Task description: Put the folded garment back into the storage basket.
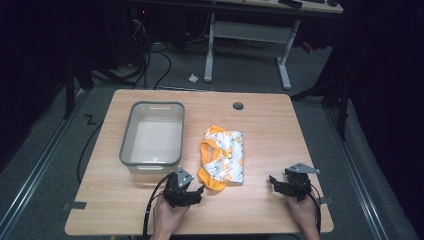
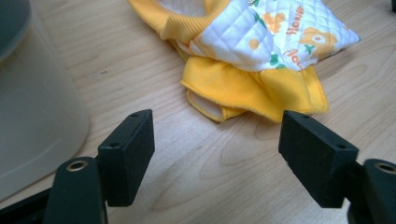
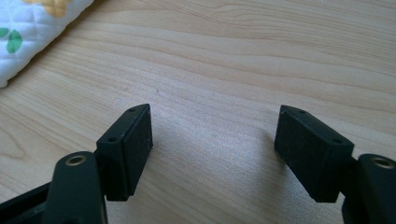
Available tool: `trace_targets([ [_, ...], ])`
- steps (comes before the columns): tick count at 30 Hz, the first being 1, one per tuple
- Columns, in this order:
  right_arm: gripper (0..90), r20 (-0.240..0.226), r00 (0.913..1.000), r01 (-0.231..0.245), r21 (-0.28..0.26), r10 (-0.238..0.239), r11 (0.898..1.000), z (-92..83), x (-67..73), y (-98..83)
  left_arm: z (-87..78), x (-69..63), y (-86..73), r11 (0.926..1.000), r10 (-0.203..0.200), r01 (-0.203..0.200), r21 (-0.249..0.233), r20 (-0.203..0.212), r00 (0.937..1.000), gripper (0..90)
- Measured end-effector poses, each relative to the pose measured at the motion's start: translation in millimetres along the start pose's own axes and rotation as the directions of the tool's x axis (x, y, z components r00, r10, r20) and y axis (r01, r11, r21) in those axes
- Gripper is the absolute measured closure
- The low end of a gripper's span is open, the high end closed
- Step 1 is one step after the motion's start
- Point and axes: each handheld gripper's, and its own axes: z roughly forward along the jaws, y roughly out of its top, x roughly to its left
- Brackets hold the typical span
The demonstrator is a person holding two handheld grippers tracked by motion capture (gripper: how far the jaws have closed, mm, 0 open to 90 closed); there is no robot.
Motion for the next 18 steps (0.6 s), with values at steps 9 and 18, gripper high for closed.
trace_targets([
  [9,28.2,0.000,1.0000,0.000,0.000,0.000,1.000,0.0,0.1,0.0,1.2,-3.1,10.4,0.9998,0.017,-0.017,-0.007,0.018,0.9997,27.4],
  [18,28.2,0.000,1.0000,0.000,0.000,0.000,1.000,0.0,0.1,0.0,3.9,-7.4,30.0,0.9993,0.033,-0.032,-0.020,0.046,0.9984,27.1],
])
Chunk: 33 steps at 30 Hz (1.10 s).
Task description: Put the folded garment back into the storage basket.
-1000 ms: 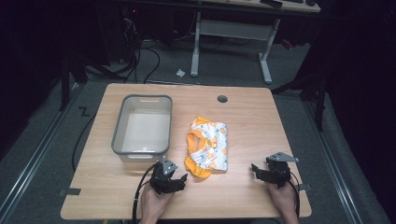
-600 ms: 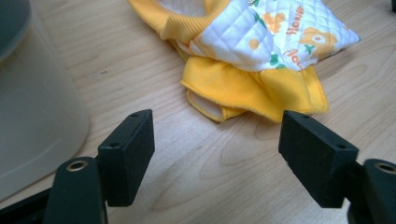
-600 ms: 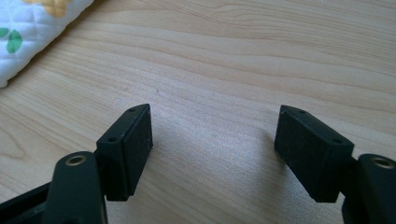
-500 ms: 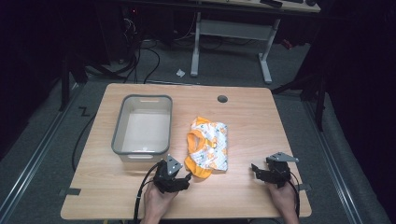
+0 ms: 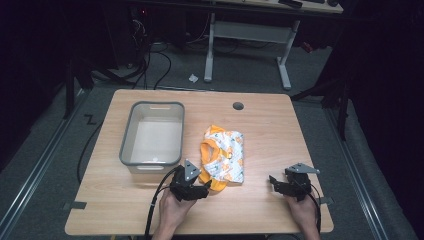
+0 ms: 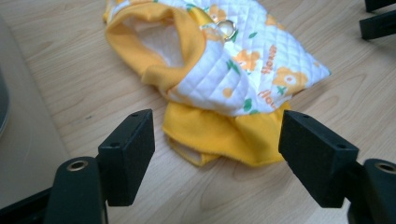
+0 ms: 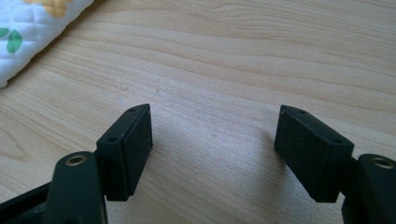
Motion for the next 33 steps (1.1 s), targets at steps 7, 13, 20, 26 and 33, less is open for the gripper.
trace_targets([
  [7,28.1,0.000,1.0000,-0.002,0.000,0.002,1.000,0.0,0.1,0.0,6.4,-1.9,13.6,1.0000,-0.002,0.002,0.001,0.017,0.9999,27.1],
  [13,28.1,0.000,1.0000,0.000,0.000,0.000,1.000,0.0,0.0,0.0,12.5,-3.3,24.1,0.9999,-0.004,0.004,0.016,0.009,1.0000,27.2],
  [20,28.2,0.000,1.0000,-0.002,0.001,0.002,1.000,0.0,0.1,0.0,20.7,-1.6,37.1,0.9995,-0.009,0.008,0.030,0.013,0.9999,25.8],
  [26,28.2,0.000,1.0000,0.000,0.000,0.000,1.000,0.0,-0.1,0.0,29.1,2.8,45.8,0.9984,-0.024,0.025,0.051,-0.005,0.9997,25.1],
  [33,28.1,0.001,1.0000,-0.001,0.001,0.001,1.000,0.0,0.1,0.0,38.3,6.2,54.7,0.9972,-0.043,0.044,0.061,-0.015,0.9989,21.4],
])
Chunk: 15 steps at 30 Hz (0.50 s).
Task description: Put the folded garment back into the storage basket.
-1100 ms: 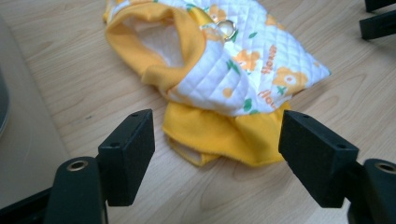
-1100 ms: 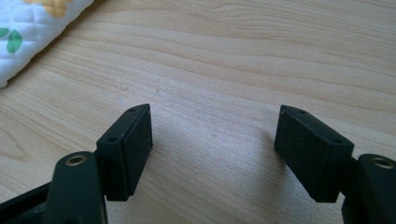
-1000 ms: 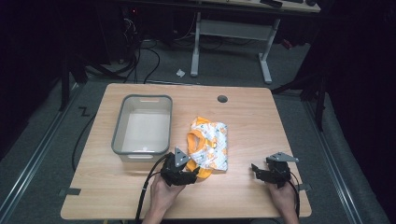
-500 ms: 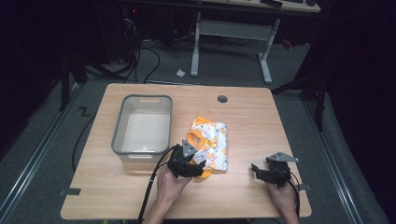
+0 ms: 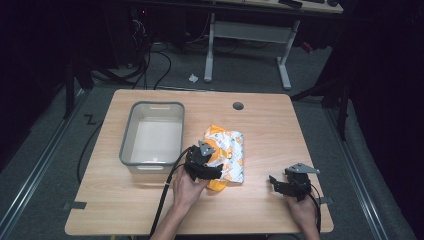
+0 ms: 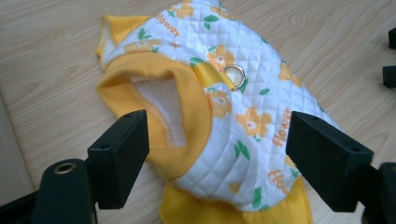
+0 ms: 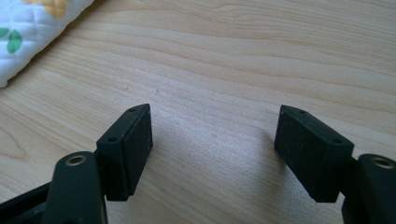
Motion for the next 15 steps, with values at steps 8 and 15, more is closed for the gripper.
trace_targets([
  [8,28.2,-0.001,1.0000,0.000,0.000,0.000,1.000,0.0,0.0,0.0,14.7,7.6,10.8,0.9987,-0.045,0.045,0.025,0.006,0.9990,20.3],
  [15,28.1,0.000,1.0000,0.000,0.000,0.000,1.000,0.0,0.0,0.0,26.3,14.7,16.9,0.9950,-0.087,0.087,0.049,-0.003,0.9962,20.2],
])
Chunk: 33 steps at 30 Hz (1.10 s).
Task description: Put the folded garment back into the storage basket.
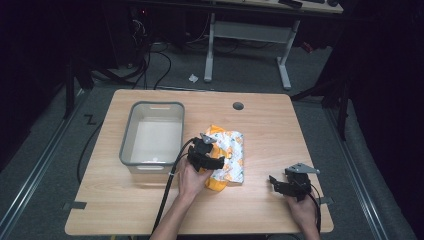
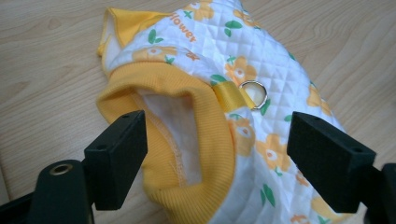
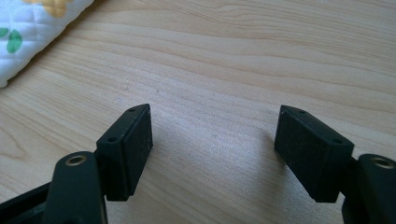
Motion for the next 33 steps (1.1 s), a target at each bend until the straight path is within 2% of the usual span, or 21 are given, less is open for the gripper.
trace_targets([
  [3,28.1,0.000,1.0000,0.000,0.000,0.000,1.000,0.0,0.0,0.0,6.2,0.9,4.4,1.0000,0.004,-0.004,0.008,-0.010,0.9999,19.0],
  [5,28.2,-0.001,1.0000,0.000,0.000,0.000,1.000,0.0,0.0,0.0,9.4,1.3,5.5,0.9998,-0.016,0.016,0.010,-0.003,0.9999,18.6],
  [7,28.2,-0.001,1.0000,0.000,0.000,0.000,1.000,0.0,0.0,0.0,13.3,2.1,6.0,0.9994,-0.022,0.022,0.025,-0.015,0.9997,18.0],
  [13,28.1,-0.001,1.0000,0.001,-0.001,-0.001,1.000,0.0,-0.1,0.0,21.1,2.1,10.0,0.9990,-0.016,0.017,0.041,-0.038,0.9991,16.6],
  [15,28.1,-0.001,1.0000,0.000,0.000,0.000,1.000,0.0,0.0,0.0,27.9,2.0,13.8,0.9977,-0.017,0.020,0.065,-0.053,0.9985,16.3],
  [19,28.2,-0.001,1.0000,0.000,0.000,0.000,1.000,0.0,0.0,0.0,36.0,4.8,13.8,0.9960,-0.036,0.041,0.080,-0.064,0.9973,16.6],
  [21,28.1,0.000,1.0000,0.002,0.000,-0.002,1.000,0.0,-0.1,0.0,44.7,7.6,10.7,0.9923,-0.039,0.049,0.114,-0.087,0.9954,16.1],
  [23,28.1,0.000,1.0000,0.000,0.000,0.000,1.000,0.0,0.0,0.0,49.9,8.8,8.3,0.9887,-0.027,0.041,0.144,-0.102,0.9944,15.3],
  [25,28.1,0.000,1.0000,0.000,0.000,0.000,1.000,0.0,0.0,0.0,53.8,10.5,6.7,0.9856,-0.031,0.047,0.162,-0.101,0.9944,14.9],
  [27,28.1,0.000,1.0000,0.002,0.000,-0.002,1.000,0.0,-0.1,0.0,54.5,10.0,6.9,0.9864,-0.023,0.039,0.159,-0.102,0.9946,14.7],
  [31,28.2,0.000,1.0000,0.002,0.000,-0.002,1.000,0.0,-0.1,0.0,53.7,7.7,6.6,0.9867,0.014,0.002,0.162,-0.098,0.9950,19.7],
  [33,28.1,-0.001,1.0000,0.002,0.000,-0.002,1.000,0.0,-0.1,0.0,52.7,5.2,6.5,0.9875,0.027,-0.011,0.157,-0.097,0.9950,26.0],
])
